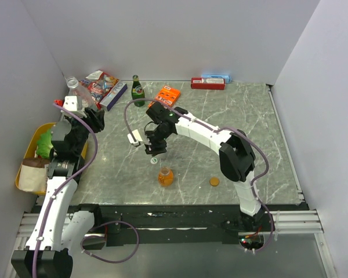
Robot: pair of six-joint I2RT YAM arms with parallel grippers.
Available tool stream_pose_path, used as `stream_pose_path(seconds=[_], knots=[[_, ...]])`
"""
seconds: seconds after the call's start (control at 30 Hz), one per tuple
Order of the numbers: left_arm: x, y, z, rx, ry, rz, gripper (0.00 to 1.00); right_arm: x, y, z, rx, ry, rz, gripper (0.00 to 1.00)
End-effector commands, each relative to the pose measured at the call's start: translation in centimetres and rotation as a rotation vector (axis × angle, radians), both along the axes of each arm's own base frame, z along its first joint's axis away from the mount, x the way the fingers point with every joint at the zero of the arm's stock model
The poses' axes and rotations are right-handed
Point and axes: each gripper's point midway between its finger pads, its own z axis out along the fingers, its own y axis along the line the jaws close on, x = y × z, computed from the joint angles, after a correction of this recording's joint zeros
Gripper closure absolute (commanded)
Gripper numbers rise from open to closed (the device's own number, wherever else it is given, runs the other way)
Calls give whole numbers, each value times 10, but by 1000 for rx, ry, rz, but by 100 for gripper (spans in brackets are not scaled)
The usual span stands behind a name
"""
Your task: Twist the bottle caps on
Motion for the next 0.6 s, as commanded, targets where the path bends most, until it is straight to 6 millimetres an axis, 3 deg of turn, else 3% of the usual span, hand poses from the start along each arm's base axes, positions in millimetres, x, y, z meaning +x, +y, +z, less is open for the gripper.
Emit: stream_pose_path(seconds=[0.0,0.33,0.57], knots=[[-1,-4,31,-8,-91,-26,96,5,11,-10,11,-25,6,42],[1,-5,23,8,-75,-30,94,0,10,-31,-26,-2,27,43],[2,-3,18,15,-63,-22,94,-4,7,-44,-44,-17,56,37]])
